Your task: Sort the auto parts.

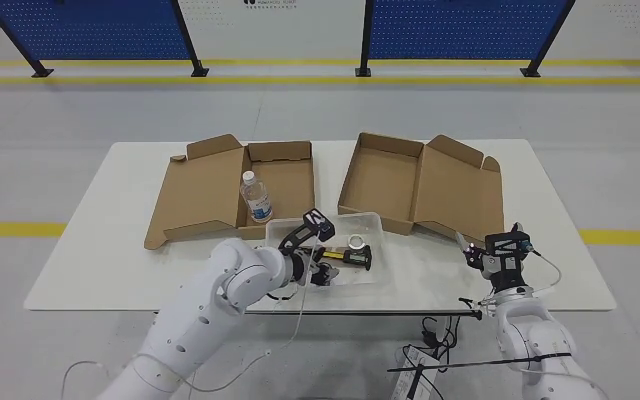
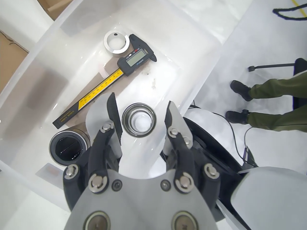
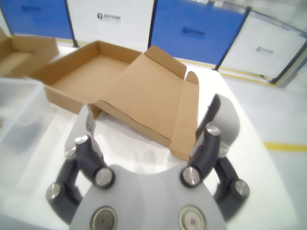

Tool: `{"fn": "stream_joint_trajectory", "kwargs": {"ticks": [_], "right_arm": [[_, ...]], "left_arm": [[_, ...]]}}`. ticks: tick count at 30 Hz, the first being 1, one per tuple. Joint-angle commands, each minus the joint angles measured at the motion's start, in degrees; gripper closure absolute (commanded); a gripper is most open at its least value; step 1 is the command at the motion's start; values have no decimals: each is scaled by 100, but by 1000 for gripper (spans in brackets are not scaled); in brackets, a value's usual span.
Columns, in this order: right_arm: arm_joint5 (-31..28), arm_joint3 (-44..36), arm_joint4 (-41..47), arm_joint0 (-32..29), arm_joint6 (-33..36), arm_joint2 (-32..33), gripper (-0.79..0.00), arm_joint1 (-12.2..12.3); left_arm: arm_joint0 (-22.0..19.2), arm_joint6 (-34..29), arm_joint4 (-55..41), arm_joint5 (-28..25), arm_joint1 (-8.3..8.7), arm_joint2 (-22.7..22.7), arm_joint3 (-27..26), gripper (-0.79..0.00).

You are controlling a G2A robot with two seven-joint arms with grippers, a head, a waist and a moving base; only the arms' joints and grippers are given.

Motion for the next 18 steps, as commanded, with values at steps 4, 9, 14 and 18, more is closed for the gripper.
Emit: {"fn": "stream_joint_trajectory", "kwargs": {"ticks": [4, 9, 14, 18], "right_arm": [[0, 0, 0, 0, 0, 0, -785, 0], [0, 0, 0, 0, 0, 0, -785, 0], [0, 0, 0, 0, 0, 0, -785, 0], [0, 0, 0, 0, 0, 0, -785, 0]], "left_arm": [[-20, -27, -7, -3, -7, 68, 68, -416], [-33, -55, 1, 5, -5, 88, 103, -403], [-33, -87, 35, 5, 1, 110, 131, -419], [-38, -97, 31, 14, -1, 136, 119, -434]]}}
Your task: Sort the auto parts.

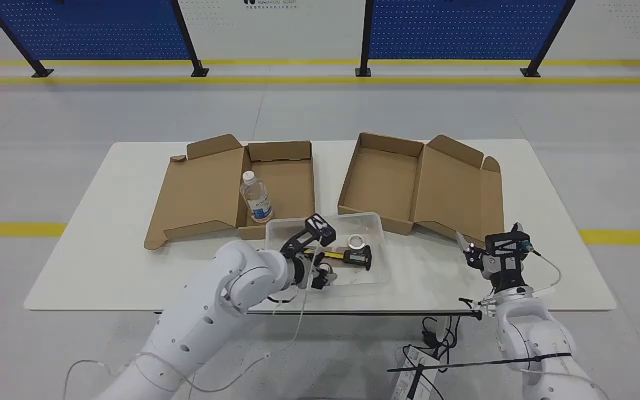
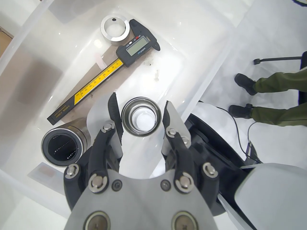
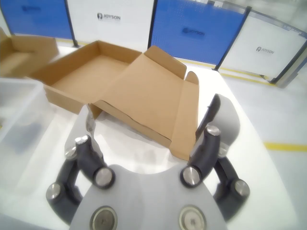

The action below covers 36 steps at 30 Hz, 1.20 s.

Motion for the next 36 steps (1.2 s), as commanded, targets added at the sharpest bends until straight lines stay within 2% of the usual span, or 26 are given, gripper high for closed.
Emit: {"fn": "stream_joint_trajectory", "kwargs": {"ticks": [1, 16, 22, 36], "right_arm": [[0, 0, 0, 0, 0, 0, -785, 0], [0, 0, 0, 0, 0, 0, -785, 0], [0, 0, 0, 0, 0, 0, -785, 0], [0, 0, 0, 0, 0, 0, -785, 0]], "left_arm": [[-10, -17, 0, 1, -1, 18, 2, -437], [-33, -19, 33, -7, -6, 116, 150, -428], [-53, -35, 21, -12, -12, 163, 193, -453], [-117, -115, -75, -68, -37, 314, 253, -431]]}}
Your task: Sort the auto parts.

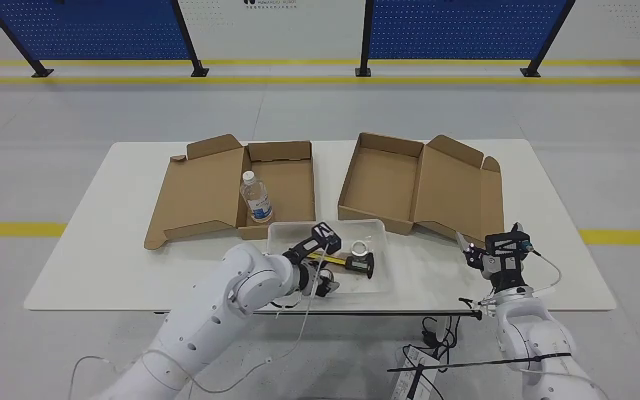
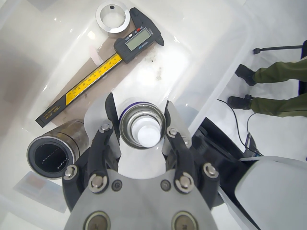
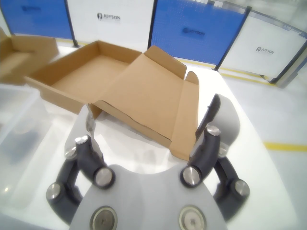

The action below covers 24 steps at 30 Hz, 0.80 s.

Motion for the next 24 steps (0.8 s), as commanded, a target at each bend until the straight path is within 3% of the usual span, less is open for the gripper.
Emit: {"fn": "stream_joint_trajectory", "kwargs": {"ticks": [1, 11, 15, 18, 20, 24], "right_arm": [[0, 0, 0, 0, 0, 0, -785, 0], [0, 0, 0, 0, 0, 0, -785, 0], [0, 0, 0, 0, 0, 0, -785, 0], [0, 0, 0, 0, 0, 0, -785, 0], [0, 0, 0, 0, 0, 0, -785, 0], [0, 0, 0, 0, 0, 0, -785, 0]], "left_arm": [[-4, -15, -10, -11, -2, 20, 7, -434], [-40, -38, -26, -46, -14, 114, 71, -431], [-49, -43, -40, -54, -14, 123, 94, -320], [-53, -47, -45, -57, -11, 119, 94, -157], [-60, -39, -43, -52, -8, 105, 85, 0], [-57, 6, -39, -54, 1, 70, 60, 0]]}}
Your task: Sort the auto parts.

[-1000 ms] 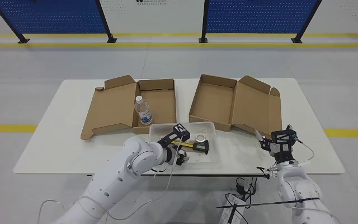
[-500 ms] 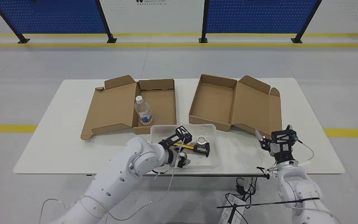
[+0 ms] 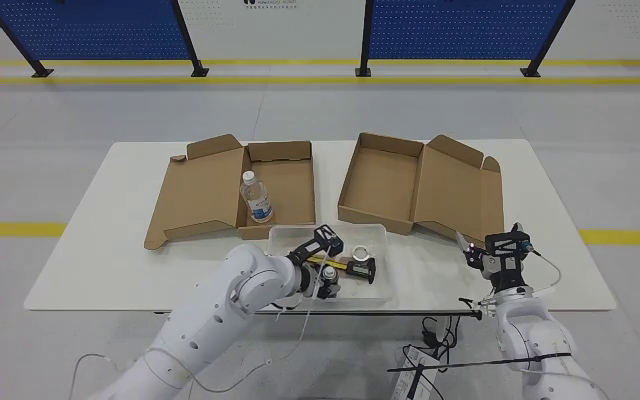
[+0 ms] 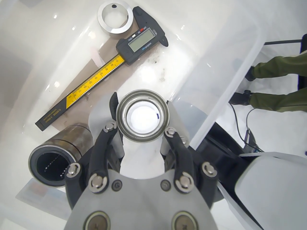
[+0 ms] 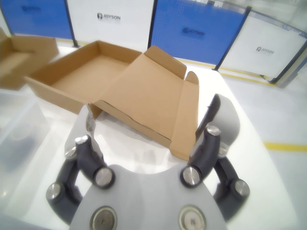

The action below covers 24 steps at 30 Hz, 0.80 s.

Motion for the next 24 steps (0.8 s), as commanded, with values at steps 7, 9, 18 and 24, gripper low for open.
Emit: {"fn": "stream_joint_trajectory", "kwargs": {"ticks": [7, 9, 18, 24], "right_arm": [[0, 0, 0, 0, 0, 0, -785, 0], [0, 0, 0, 0, 0, 0, -785, 0], [0, 0, 0, 0, 0, 0, -785, 0], [0, 0, 0, 0, 0, 0, -785, 0]], "left_arm": [[31, 163, -101, -54, 25, -129, -147, 0], [28, 175, -124, -69, 35, -180, -239, 0], [91, 250, -382, -199, 105, -520, -717, 0], [208, -9, -966, -549, 179, -772, -1116, 0]]}}
